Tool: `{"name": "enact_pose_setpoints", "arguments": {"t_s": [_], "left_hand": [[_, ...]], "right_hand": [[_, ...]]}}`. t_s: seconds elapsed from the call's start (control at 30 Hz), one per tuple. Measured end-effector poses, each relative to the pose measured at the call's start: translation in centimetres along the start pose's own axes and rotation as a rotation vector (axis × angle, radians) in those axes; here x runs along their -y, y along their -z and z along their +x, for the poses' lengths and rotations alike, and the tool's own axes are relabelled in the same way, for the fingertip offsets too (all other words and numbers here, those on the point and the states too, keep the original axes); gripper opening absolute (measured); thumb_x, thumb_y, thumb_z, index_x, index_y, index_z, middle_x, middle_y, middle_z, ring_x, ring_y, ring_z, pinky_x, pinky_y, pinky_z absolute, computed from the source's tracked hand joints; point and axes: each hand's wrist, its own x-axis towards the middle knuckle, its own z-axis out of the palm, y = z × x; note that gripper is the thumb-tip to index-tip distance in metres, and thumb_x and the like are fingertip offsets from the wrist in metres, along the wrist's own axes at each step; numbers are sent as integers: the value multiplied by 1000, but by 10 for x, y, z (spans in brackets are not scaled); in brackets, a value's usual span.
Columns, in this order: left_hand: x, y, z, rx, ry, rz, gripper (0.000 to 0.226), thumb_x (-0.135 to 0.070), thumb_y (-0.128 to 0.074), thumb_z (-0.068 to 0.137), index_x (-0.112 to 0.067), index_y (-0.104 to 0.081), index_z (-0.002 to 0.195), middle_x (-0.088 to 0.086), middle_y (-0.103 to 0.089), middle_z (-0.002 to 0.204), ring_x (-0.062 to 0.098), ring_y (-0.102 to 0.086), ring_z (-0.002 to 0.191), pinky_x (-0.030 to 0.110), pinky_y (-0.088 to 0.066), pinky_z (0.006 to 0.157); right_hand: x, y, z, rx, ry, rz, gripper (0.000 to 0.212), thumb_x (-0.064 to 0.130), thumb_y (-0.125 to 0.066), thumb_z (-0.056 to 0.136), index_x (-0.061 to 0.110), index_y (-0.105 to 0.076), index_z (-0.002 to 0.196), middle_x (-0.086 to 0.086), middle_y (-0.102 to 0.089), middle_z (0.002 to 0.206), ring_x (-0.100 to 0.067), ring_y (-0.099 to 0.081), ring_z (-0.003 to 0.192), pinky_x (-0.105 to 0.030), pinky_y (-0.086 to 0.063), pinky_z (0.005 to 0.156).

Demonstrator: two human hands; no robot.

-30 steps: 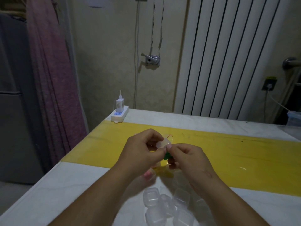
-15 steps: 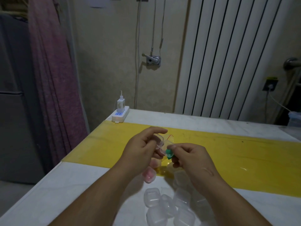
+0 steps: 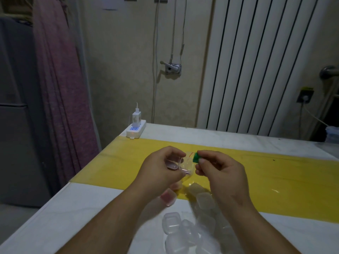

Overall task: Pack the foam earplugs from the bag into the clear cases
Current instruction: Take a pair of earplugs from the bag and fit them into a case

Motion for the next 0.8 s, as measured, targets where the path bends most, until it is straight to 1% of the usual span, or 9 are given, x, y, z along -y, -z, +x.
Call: {"name": "enact_pose_setpoints", "arguments": {"t_s": [0.03, 0.13, 0.23, 0.3, 0.43, 0.5, 0.57, 0.67, 0.8], "left_hand": [[-1, -1, -1, 6, -5, -10, 37, -5, -81, 69, -31, -69, 92, -9, -71, 90, 3, -66, 80, 21, -56, 73], [-4, -1, -2, 13, 8, -97, 37, -1, -82, 68, -25, -70, 92, -6, -72, 86, 3, -67, 77, 19, -55, 70], [-6, 0, -2, 23, 54, -185, 37, 5, -81, 67, -19, -70, 94, -6, -71, 82, 1, -65, 71, 20, -55, 66], [-6, 1, -3, 29, 80, -214, 38, 5, -81, 67, -18, -71, 94, -6, -70, 82, 2, -64, 68, 26, -56, 65], [-7, 2, -3, 37, 85, -242, 38, 7, -80, 67, -14, -70, 96, -7, -69, 82, 0, -63, 65, 25, -55, 64], [-7, 2, -3, 45, 85, -253, 38, 7, -80, 67, -14, -70, 96, -8, -69, 81, 0, -63, 66, 24, -56, 63], [-7, 2, -3, 47, 80, -253, 38, 6, -81, 66, -15, -70, 96, -9, -70, 79, -1, -64, 67, 23, -57, 64], [-6, 3, -3, 48, 88, -261, 39, 7, -81, 66, -15, -71, 96, -11, -70, 77, 1, -65, 69, 27, -58, 69], [-5, 0, -3, 68, 108, -257, 39, 8, -81, 65, -20, -71, 90, -3, -70, 81, 10, -65, 71, 35, -57, 69]], "right_hand": [[-2, -2, -1, 12, 30, -34, 26, 4, -66, 86, 29, -73, 83, 9, -74, 77, -7, -69, 67, -25, -57, 68], [-4, -5, -3, 30, 116, -202, 24, 11, -73, 82, 35, -70, 81, 21, -71, 78, 0, -58, 62, -9, -44, 60], [-5, -4, -3, 43, 165, -267, 24, 16, -74, 81, 39, -67, 77, 22, -70, 78, -1, -53, 61, -9, -39, 57], [-8, -5, -3, 47, 179, -316, 23, 20, -73, 82, 41, -67, 78, 21, -69, 80, -2, -52, 63, -11, -37, 57], [-11, -6, -2, 52, 227, -392, 22, 23, -71, 83, 44, -64, 79, 34, -63, 87, 4, -50, 78, -9, -35, 64], [-15, -7, -1, 31, 303, -449, 15, 26, -71, 84, 41, -68, 84, 26, -64, 87, 3, -52, 87, -13, -36, 70], [-18, -7, 2, -3, 309, -491, 8, 28, -72, 84, 34, -74, 88, 19, -58, 92, -2, -53, 90, -19, -38, 69], [-19, -7, 4, -9, 272, -549, 9, 32, -69, 85, 32, -76, 90, 16, -53, 92, -3, -52, 87, -13, -36, 68], [-14, -7, 3, 30, 194, -487, 10, 25, -68, 83, 33, -68, 79, 15, -56, 88, 4, -52, 81, -6, -34, 63]]}}
